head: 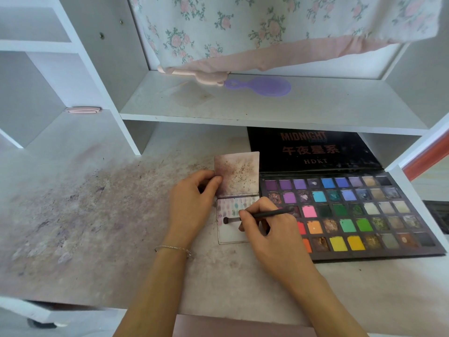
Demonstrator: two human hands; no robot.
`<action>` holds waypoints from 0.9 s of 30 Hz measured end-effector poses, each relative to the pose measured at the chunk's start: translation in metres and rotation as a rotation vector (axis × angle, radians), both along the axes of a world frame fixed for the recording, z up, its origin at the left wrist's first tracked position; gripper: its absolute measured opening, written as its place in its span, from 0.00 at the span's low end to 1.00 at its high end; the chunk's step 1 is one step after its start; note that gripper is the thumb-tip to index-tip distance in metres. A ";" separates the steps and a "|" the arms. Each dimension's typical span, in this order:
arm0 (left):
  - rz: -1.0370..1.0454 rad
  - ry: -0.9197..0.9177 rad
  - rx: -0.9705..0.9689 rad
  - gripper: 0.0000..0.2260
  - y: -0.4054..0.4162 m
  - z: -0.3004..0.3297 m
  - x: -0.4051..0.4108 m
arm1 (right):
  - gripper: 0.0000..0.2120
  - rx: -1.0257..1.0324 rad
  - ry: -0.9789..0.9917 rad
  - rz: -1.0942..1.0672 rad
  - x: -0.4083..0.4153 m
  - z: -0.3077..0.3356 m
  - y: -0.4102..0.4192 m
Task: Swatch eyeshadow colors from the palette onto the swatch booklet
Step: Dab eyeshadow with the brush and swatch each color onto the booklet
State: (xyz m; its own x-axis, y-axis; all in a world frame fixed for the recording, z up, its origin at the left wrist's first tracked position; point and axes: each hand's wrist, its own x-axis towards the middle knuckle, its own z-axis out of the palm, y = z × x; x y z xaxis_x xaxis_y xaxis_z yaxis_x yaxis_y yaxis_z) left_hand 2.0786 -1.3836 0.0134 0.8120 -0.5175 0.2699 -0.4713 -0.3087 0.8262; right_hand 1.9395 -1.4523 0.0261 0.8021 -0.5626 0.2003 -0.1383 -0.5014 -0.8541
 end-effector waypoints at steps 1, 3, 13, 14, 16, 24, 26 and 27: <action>0.001 -0.002 0.001 0.04 0.000 0.000 0.000 | 0.11 -0.002 0.004 0.003 0.000 0.000 0.000; 0.002 -0.004 0.002 0.04 0.000 0.000 0.000 | 0.11 0.004 0.005 0.007 0.000 -0.001 -0.001; -0.003 0.015 -0.008 0.04 -0.001 -0.001 0.000 | 0.12 0.000 0.002 0.001 0.000 0.000 0.000; -0.003 0.018 -0.010 0.04 -0.001 -0.001 0.000 | 0.13 -0.008 0.000 -0.001 0.000 0.000 0.001; -0.002 0.020 -0.012 0.04 -0.001 -0.001 0.000 | 0.13 -0.012 -0.006 -0.001 0.000 0.000 0.000; 0.000 0.020 0.005 0.04 -0.001 0.000 0.000 | 0.14 -0.038 -0.123 -0.046 0.000 0.000 0.000; 0.009 0.021 0.013 0.04 -0.001 -0.001 0.001 | 0.11 0.017 -0.208 -0.089 -0.001 0.001 0.000; 0.010 0.020 0.014 0.04 -0.001 -0.002 0.001 | 0.09 0.052 -0.240 -0.106 -0.002 0.001 -0.001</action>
State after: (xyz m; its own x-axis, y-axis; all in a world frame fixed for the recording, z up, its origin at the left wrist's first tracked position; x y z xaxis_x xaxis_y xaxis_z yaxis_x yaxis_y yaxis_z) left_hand 2.0797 -1.3843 0.0118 0.8224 -0.5128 0.2464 -0.4516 -0.3251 0.8309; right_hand 1.9372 -1.4531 0.0268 0.6714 -0.6553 0.3462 0.0218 -0.4494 -0.8930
